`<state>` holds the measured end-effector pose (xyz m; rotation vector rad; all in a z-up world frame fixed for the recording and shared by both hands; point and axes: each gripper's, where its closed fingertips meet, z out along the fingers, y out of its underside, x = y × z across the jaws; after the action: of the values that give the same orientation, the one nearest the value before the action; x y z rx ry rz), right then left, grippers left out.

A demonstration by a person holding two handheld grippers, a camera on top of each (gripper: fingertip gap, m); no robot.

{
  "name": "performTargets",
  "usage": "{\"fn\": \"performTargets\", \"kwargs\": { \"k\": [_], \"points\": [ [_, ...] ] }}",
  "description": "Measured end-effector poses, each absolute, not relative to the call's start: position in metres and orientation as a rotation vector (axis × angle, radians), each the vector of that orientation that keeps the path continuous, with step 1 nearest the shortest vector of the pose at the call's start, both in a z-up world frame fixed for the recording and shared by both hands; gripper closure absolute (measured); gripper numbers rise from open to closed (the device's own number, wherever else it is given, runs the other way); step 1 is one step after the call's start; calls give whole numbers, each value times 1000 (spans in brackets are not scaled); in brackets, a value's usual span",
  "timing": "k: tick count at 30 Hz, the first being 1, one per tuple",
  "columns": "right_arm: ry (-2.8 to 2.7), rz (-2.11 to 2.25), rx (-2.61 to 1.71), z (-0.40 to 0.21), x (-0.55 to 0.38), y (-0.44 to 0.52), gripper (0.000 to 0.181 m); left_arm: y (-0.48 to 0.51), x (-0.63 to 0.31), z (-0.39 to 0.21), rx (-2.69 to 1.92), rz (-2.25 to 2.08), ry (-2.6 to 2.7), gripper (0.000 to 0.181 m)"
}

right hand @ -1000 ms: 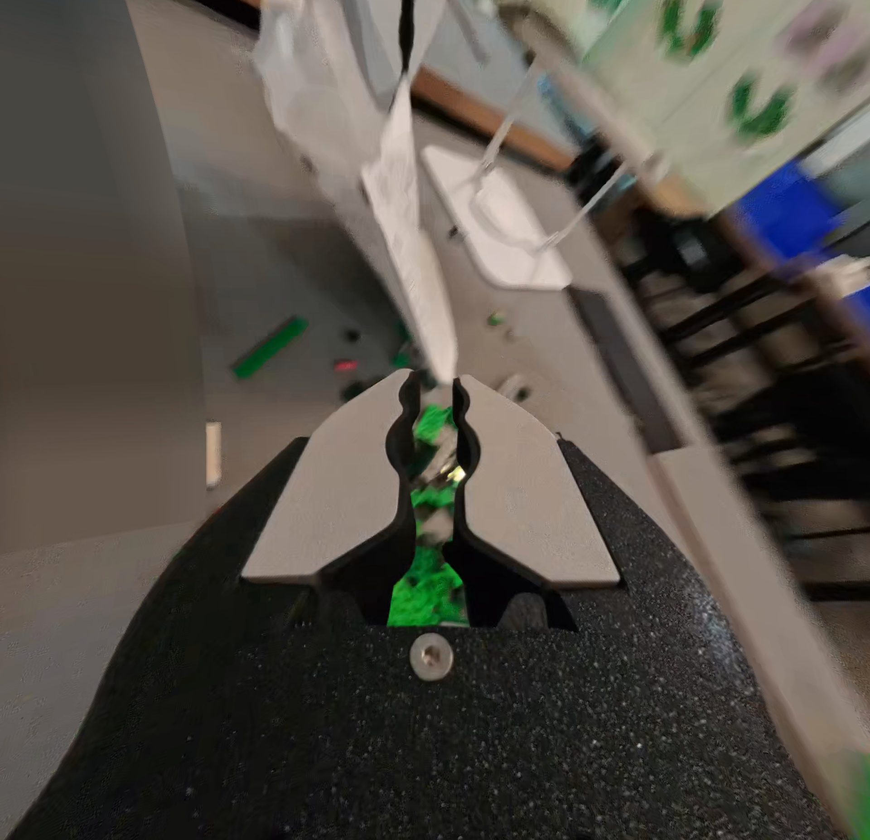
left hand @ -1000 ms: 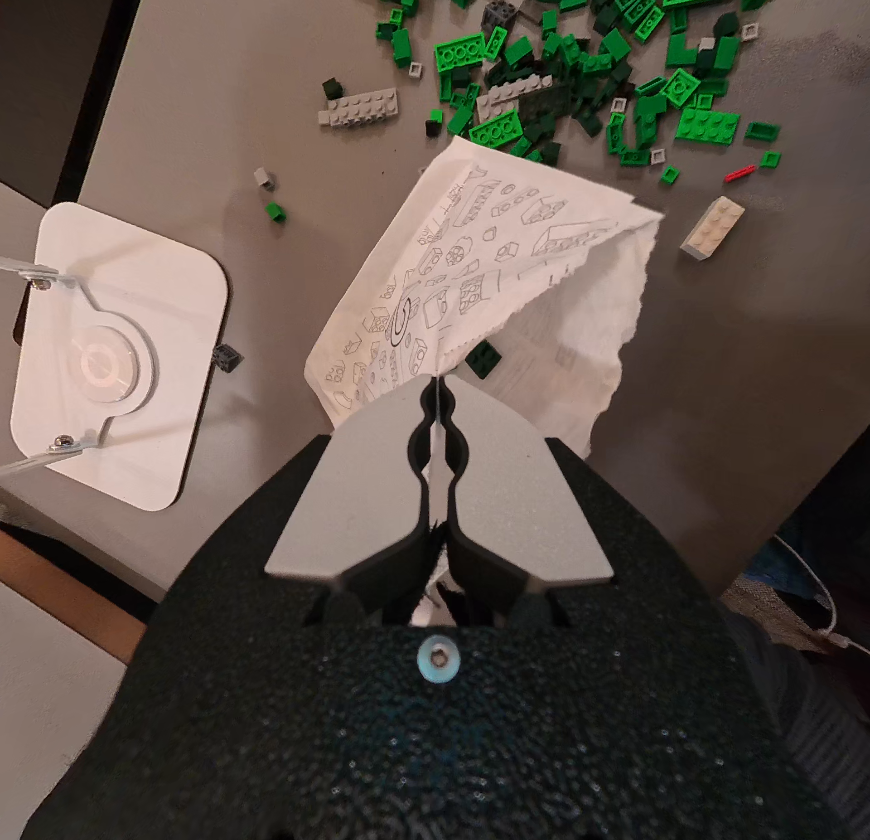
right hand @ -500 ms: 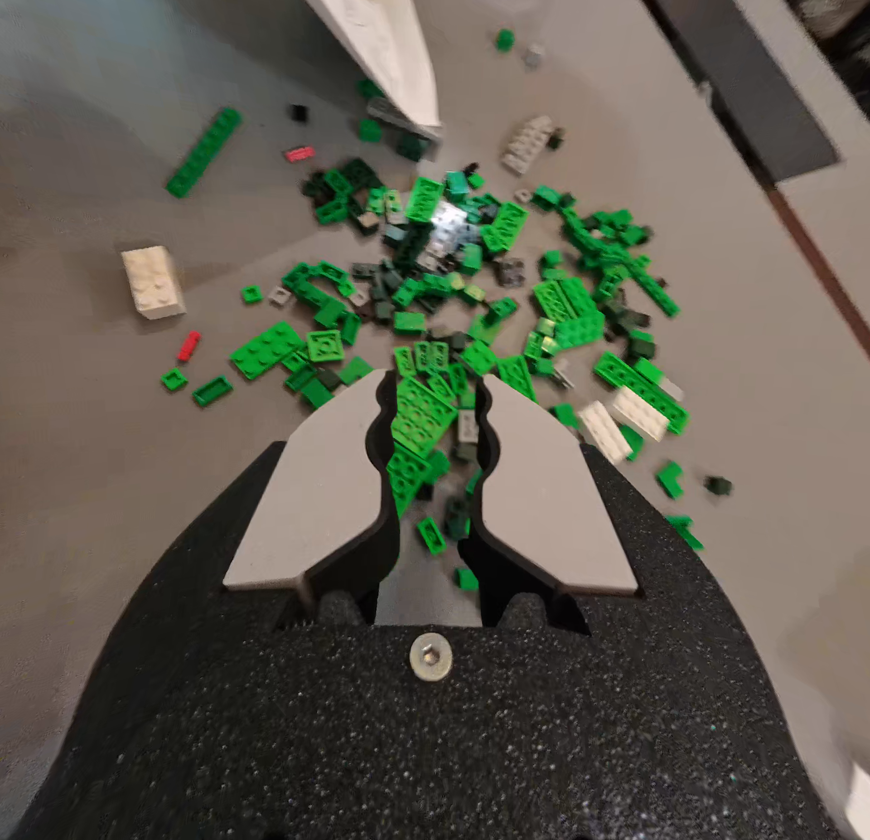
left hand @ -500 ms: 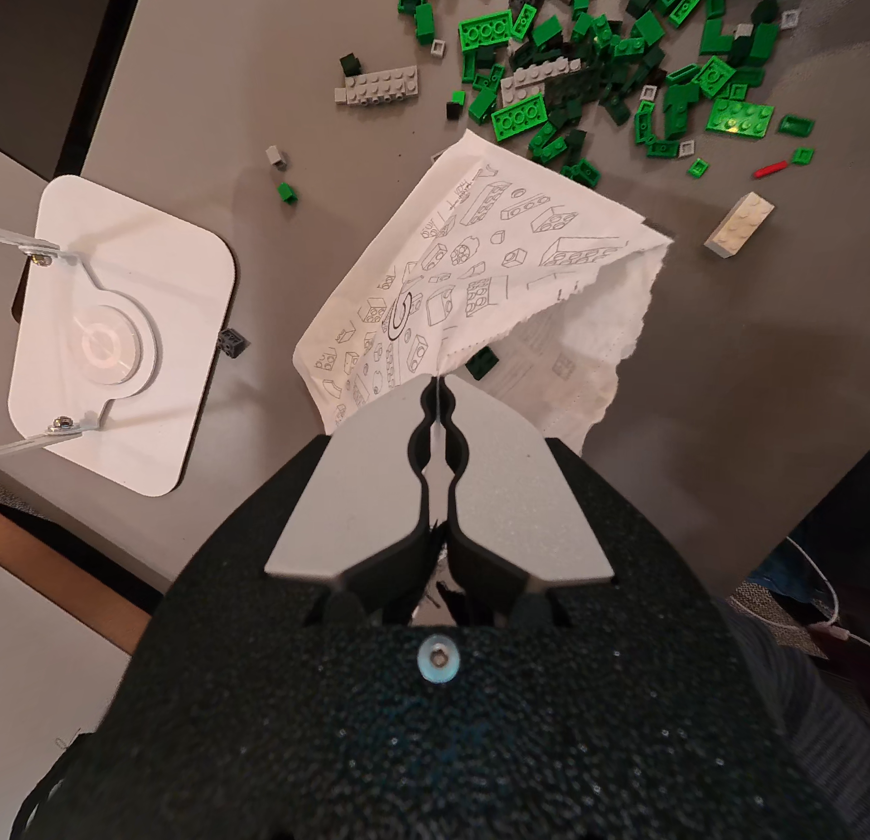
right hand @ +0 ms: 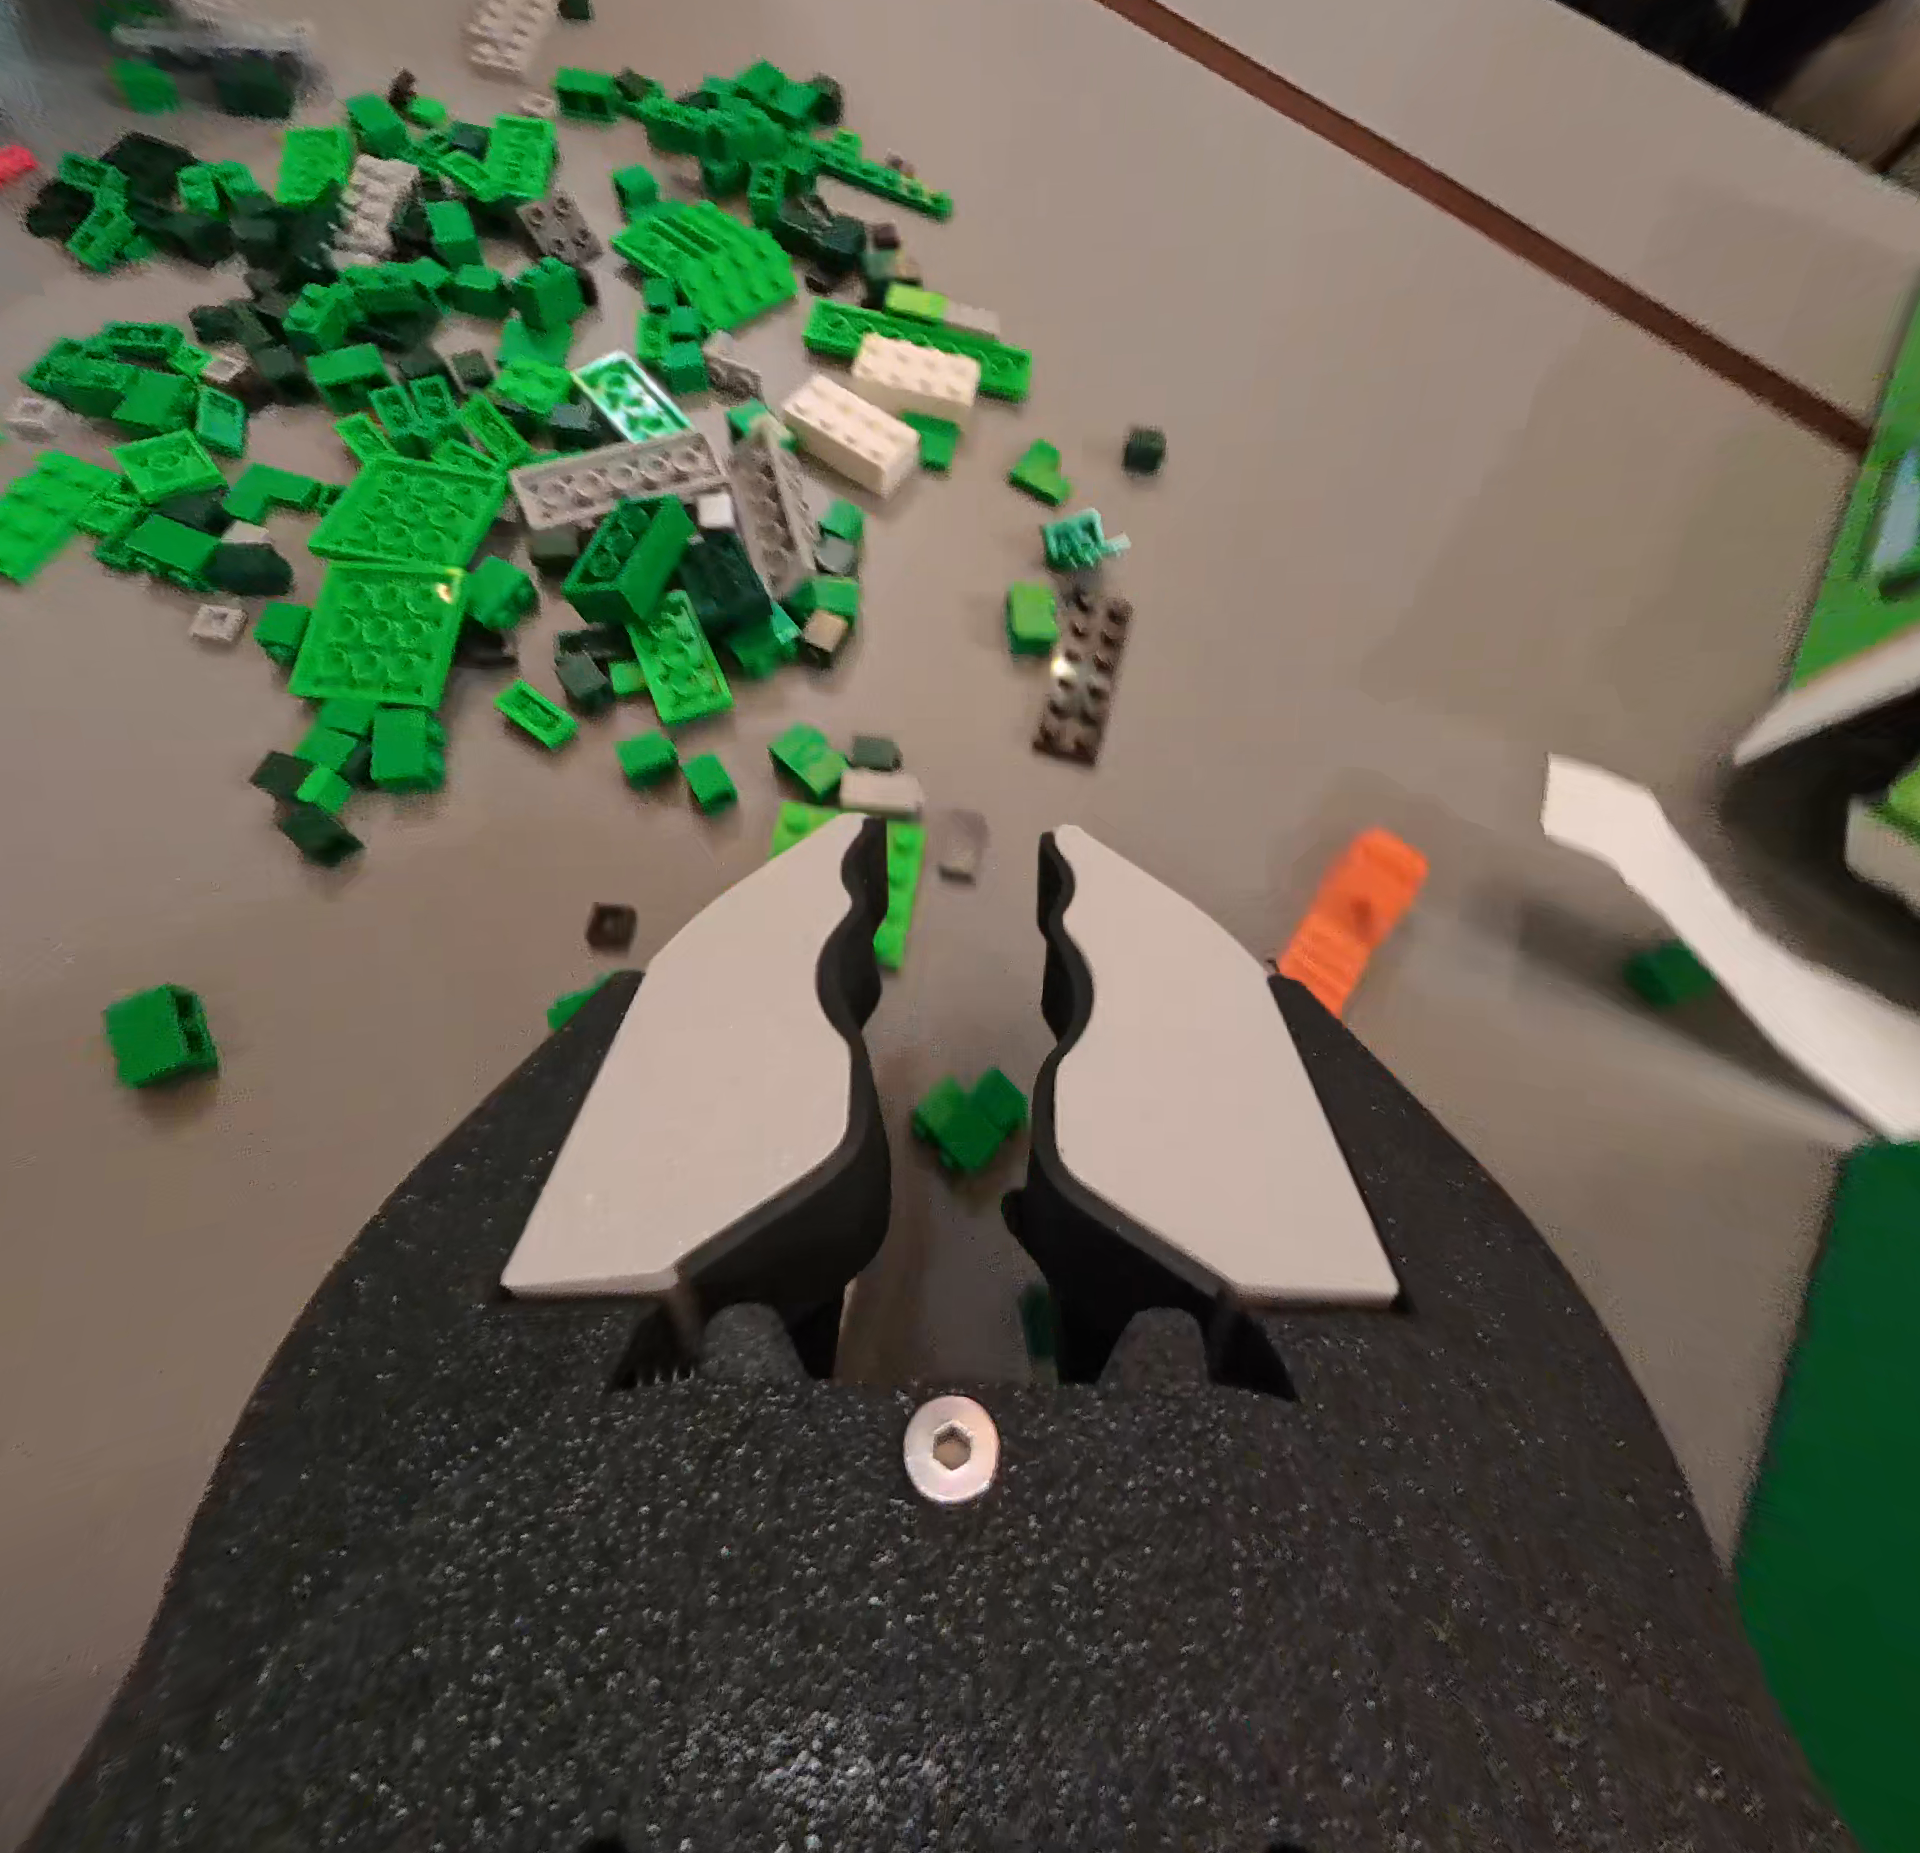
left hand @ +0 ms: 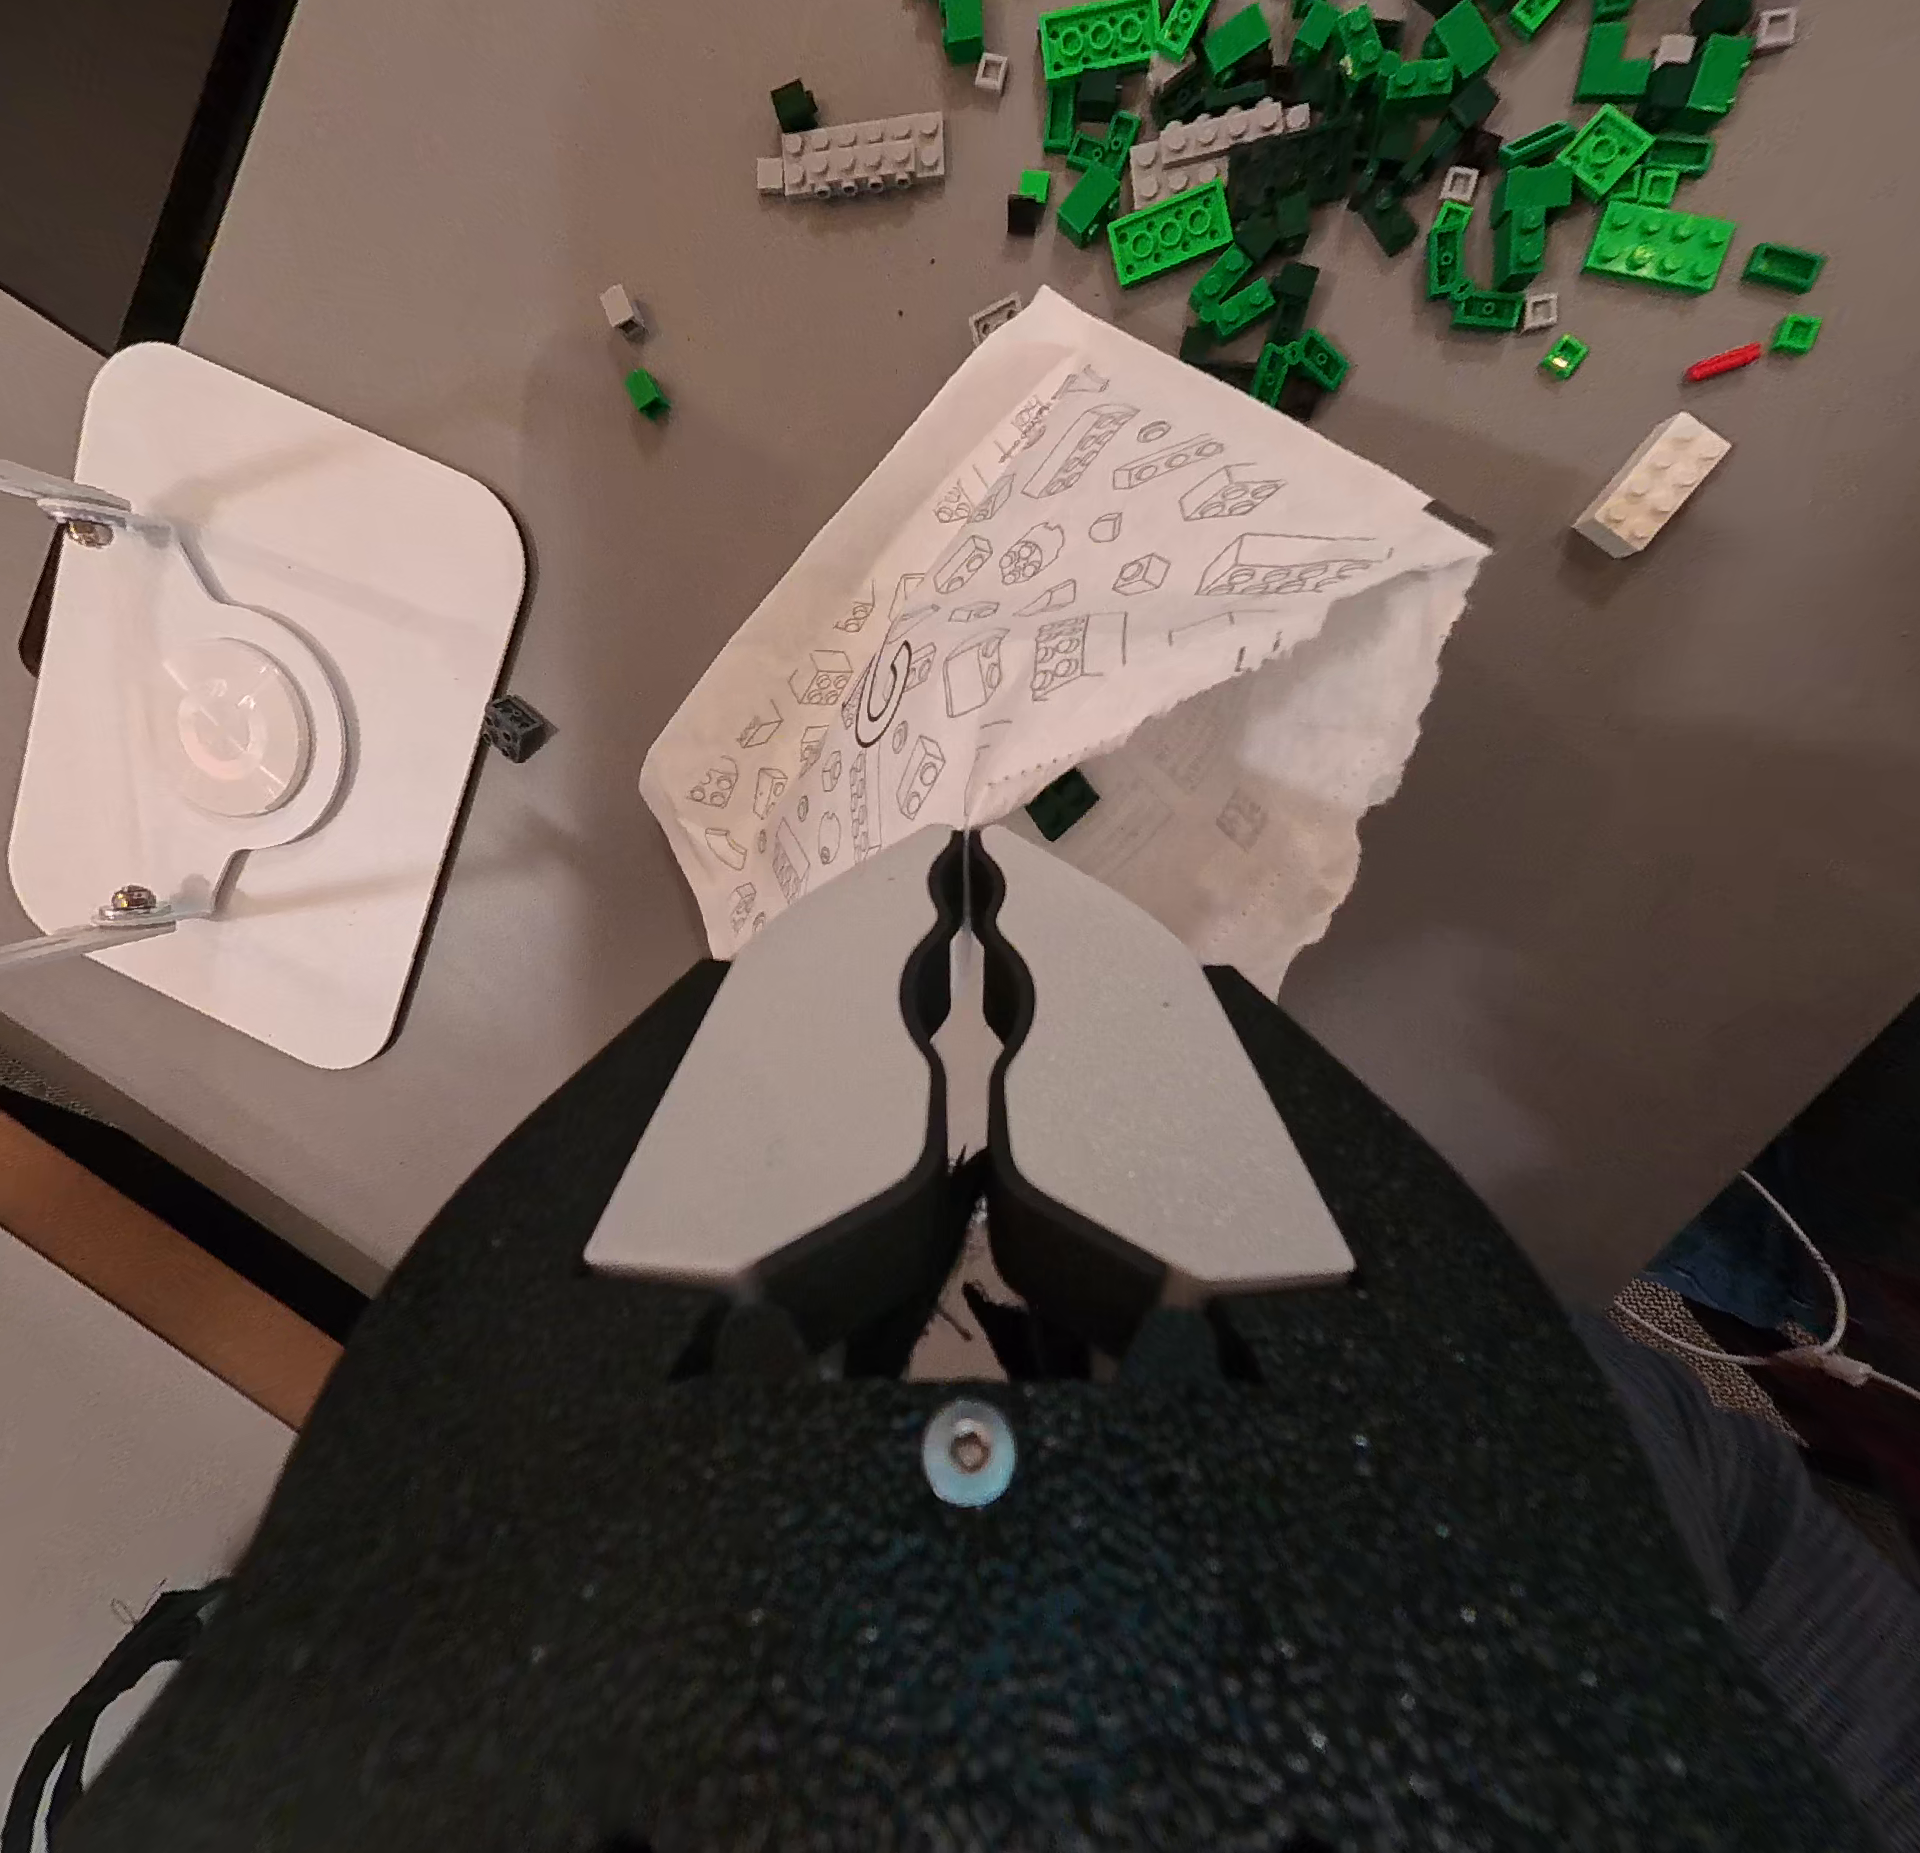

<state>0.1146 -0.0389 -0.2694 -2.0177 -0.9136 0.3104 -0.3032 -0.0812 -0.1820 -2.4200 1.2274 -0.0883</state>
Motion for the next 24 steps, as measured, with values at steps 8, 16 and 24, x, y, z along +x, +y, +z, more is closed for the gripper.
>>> {"fn": "performTargets", "kwargs": {
  "k": [8, 16, 24],
  "points": [
    [-824, 360, -2005, -270, 141, -50, 158, -81, -303, -183, -2428, -75, 1226, 181],
    [-706, -68, -1988, -262, 178, -25, 163, -81, -301, -184, -2422, -62, 1250, 181],
    [-588, -222, -1866, -239, 193, -16, 171, -79, -303, -182, -2408, -46, 1246, 181]
  ]
}}
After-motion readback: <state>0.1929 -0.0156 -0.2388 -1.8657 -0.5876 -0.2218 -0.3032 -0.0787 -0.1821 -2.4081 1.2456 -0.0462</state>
